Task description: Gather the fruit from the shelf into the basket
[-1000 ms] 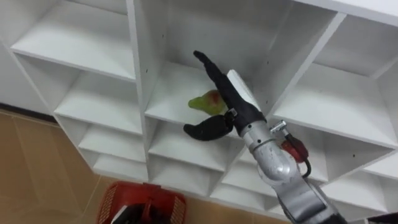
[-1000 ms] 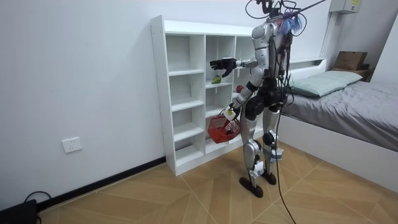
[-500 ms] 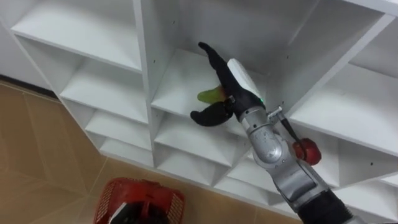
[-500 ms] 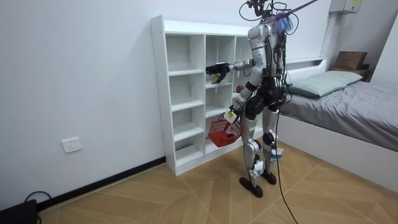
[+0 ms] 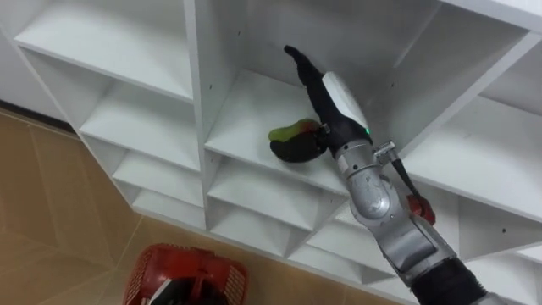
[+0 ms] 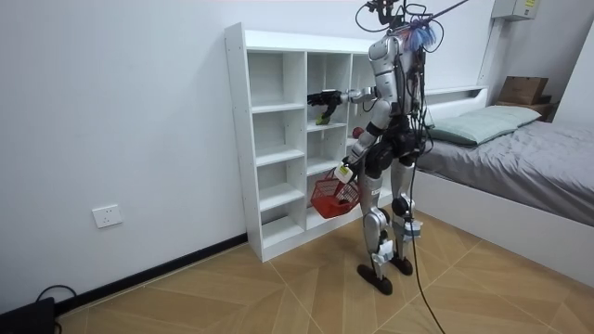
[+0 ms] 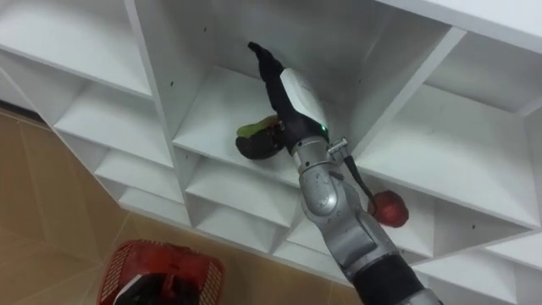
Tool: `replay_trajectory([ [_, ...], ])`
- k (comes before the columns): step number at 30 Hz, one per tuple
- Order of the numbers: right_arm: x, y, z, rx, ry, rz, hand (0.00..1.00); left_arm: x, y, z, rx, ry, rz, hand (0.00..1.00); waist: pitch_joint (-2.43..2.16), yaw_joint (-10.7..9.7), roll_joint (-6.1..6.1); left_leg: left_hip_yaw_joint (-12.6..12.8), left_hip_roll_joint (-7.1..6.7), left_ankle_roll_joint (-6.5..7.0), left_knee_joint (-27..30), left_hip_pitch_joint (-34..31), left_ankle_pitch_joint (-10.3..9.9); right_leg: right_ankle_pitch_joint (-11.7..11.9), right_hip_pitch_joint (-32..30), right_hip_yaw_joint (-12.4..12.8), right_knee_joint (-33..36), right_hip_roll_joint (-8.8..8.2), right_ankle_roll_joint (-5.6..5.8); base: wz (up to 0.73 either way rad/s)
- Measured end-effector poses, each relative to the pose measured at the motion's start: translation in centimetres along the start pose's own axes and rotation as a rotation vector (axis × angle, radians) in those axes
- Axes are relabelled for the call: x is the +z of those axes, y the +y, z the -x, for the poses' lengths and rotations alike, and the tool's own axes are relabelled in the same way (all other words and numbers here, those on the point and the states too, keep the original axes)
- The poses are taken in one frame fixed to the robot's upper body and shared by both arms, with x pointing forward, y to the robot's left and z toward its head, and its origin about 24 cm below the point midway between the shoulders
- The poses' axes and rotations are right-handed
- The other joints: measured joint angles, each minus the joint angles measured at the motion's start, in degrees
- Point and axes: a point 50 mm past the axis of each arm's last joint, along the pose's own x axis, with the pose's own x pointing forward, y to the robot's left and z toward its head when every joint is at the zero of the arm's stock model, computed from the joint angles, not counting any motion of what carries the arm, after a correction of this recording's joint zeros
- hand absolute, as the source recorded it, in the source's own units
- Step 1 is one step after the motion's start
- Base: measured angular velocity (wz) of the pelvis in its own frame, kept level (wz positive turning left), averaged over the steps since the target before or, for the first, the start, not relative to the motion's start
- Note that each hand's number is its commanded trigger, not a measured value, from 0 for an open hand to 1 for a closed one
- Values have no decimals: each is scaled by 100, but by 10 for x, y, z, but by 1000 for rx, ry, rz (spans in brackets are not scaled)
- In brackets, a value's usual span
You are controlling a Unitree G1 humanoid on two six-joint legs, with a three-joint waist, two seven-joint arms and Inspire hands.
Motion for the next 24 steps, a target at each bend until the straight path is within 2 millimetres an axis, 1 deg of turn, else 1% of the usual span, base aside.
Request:
replay_trajectory([
  [7,-1,-4,1,-14,-9,19,0,0,2,4,7,-17,3,100,-1,-22,1,-2,-4,0,13,10,0,0,25,-8,0,-3,1,0],
  [14,-4,-7,2,-12,-8,46,0,-8,2,8,11,-3,9,100,0,-33,6,-17,-6,0,41,89,0,0,124,-26,2,-5,0,1],
  [22,-5,-3,4,22,-6,51,0,-9,2,9,13,0,11,100,-1,-30,7,-16,-10,-1,108,115,0,0,183,-17,6,-5,0,0],
  [24,-7,-1,6,34,-4,80,0,-10,4,9,16,2,18,100,-6,-16,8,-16,-9,-2,111,155,1,0,218,-14,18,-6,0,0],
])
